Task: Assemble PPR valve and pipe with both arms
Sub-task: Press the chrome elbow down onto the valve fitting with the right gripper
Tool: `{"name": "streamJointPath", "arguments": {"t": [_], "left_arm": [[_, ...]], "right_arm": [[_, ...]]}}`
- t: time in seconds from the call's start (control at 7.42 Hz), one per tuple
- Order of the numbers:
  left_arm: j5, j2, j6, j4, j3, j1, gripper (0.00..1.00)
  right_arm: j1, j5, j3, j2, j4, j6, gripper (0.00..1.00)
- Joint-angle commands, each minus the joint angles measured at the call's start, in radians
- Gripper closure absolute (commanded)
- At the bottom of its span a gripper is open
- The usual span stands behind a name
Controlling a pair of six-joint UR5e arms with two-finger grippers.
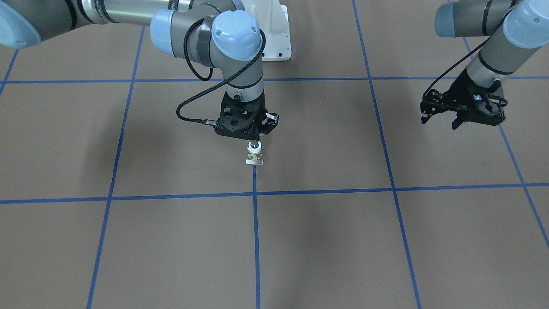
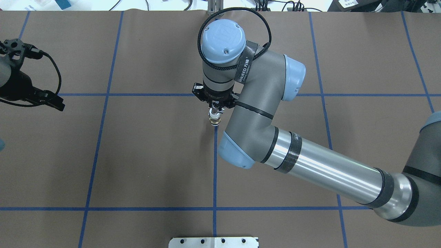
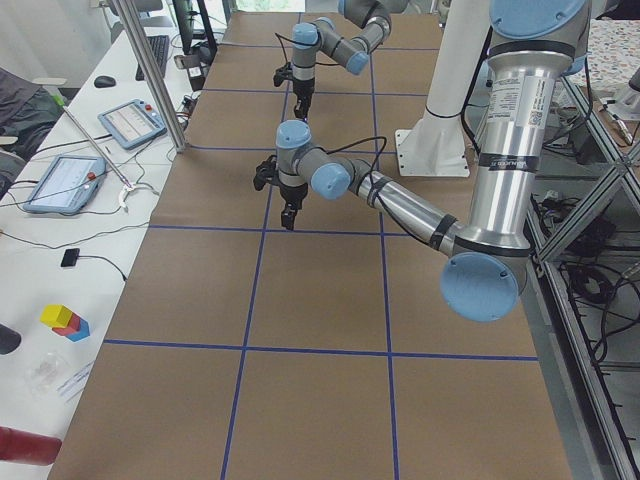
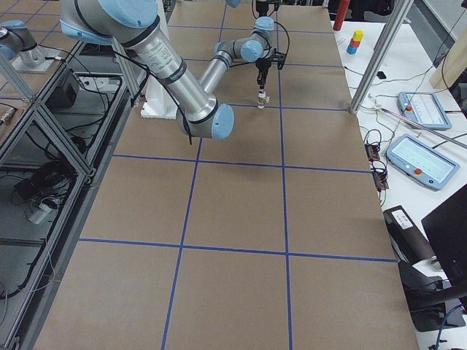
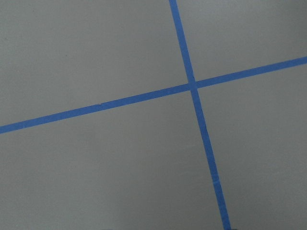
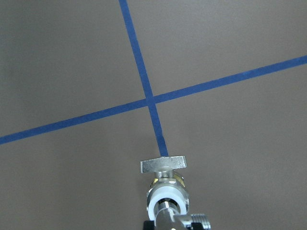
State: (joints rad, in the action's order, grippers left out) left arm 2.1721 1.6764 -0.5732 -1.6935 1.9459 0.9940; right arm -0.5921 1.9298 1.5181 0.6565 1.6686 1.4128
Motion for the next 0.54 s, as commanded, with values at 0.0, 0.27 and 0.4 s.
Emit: {"name": "streamJointPath", "arguments": {"t": [0.0,0.27,0.4], "left_arm": [[0.0,-0.001,-0.001,0.0,0.004,0.002,0.16],[0.001,-0.001,-0.001,0.0,0.005,0.003,0.16],[0.014,-0.003,-0.001,0.0,0.005,0.005,0.16]], "right_arm": [[0.0,0.0,-0.003,0.0,-0.001,-0.002,1.0],[0.0,-0.009,-0.006,0.0,-0.01,-0.002,1.0],[0.0,-0.009,-0.004,0.0,-0.012,-0.002,0.71]]}}
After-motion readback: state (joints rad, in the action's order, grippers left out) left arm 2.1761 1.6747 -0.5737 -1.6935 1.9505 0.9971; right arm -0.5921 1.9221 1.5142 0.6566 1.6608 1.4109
